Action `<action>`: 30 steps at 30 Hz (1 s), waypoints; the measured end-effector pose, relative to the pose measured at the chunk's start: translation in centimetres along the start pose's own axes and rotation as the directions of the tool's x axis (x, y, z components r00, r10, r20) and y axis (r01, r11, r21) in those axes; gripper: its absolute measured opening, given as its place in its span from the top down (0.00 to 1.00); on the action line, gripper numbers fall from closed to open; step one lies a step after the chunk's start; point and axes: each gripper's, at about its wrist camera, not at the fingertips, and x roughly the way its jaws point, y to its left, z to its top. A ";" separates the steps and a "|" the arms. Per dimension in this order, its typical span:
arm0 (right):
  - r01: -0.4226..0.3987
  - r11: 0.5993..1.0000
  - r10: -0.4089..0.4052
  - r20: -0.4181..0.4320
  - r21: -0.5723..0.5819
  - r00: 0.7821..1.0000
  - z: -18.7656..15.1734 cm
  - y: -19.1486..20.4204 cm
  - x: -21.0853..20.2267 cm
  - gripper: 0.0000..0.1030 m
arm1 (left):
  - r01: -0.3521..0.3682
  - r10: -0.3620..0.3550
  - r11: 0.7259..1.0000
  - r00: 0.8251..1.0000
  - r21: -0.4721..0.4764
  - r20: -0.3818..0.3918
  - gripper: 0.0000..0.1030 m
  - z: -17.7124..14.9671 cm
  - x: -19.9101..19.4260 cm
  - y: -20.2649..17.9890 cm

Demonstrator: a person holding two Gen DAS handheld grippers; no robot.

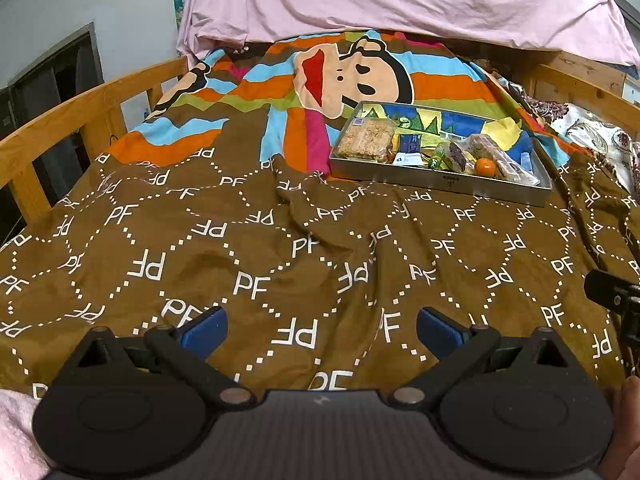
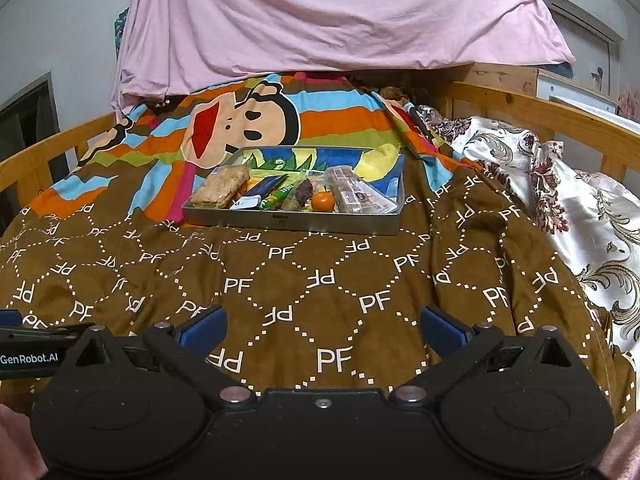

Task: Organize snacks

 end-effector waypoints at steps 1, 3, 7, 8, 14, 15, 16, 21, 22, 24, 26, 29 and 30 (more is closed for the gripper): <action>0.001 1.000 -0.001 -0.002 0.003 1.000 0.0 0.0 0.0 0.01 | -0.001 0.001 1.000 1.000 0.004 0.000 0.00 0.0 0.0 -0.1; 0.002 1.000 -0.002 -0.006 0.009 1.000 0.0 -0.1 0.1 0.01 | -0.001 0.001 1.000 1.000 0.007 -0.002 0.00 0.0 0.0 -0.1; 0.003 1.000 -0.003 -0.011 0.012 1.000 0.0 -0.2 0.2 0.01 | -0.001 0.001 1.000 1.000 0.008 -0.005 0.00 0.0 0.0 -0.2; 0.003 1.000 -0.003 -0.011 0.011 1.000 0.0 -0.2 0.2 0.01 | -0.001 0.001 1.000 1.000 0.008 -0.005 0.00 0.0 0.0 -0.2; 0.004 1.000 -0.004 -0.015 0.006 1.000 0.0 -0.1 0.3 0.01 | 0.000 0.001 1.000 1.000 0.017 -0.008 0.00 0.0 0.1 -0.3; 0.004 1.000 -0.004 -0.015 0.006 1.000 -0.1 -0.1 0.3 0.01 | 0.000 0.000 1.000 1.000 0.017 -0.008 0.00 -0.1 0.1 -0.3; 0.004 1.000 -0.004 -0.015 0.005 1.000 -0.1 -0.1 0.3 0.01 | 0.000 0.001 1.000 1.000 0.018 -0.009 0.00 -0.1 0.1 -0.3; 0.003 1.000 -0.003 -0.016 0.005 1.000 0.0 -0.1 0.3 0.01 | 0.000 0.001 1.000 1.000 0.017 -0.009 0.00 -0.1 0.1 -0.3; 0.003 1.000 -0.003 -0.016 0.005 1.000 0.0 -0.1 0.3 0.01 | -0.001 0.001 1.000 1.000 0.017 -0.009 0.00 -0.1 0.1 -0.4; 0.003 1.000 -0.003 -0.017 0.004 1.000 0.0 -0.1 0.3 0.01 | 0.000 0.001 1.000 1.000 0.020 -0.011 0.00 -0.1 0.1 -0.4; 0.003 1.000 -0.003 -0.018 0.004 1.000 -0.1 -0.1 0.4 0.01 | -0.001 0.001 1.000 1.000 0.023 -0.012 0.00 -0.2 0.2 -0.4; 0.004 1.000 -0.004 -0.021 0.006 1.000 -0.3 -0.1 0.5 0.01 | -0.001 0.001 1.000 1.000 0.027 -0.014 0.00 -0.2 0.2 -0.4; 0.005 1.000 -0.005 -0.023 0.006 1.000 -0.3 -0.1 0.5 0.01 | -0.001 0.002 1.000 1.000 0.028 -0.015 0.00 -0.2 0.3 -0.5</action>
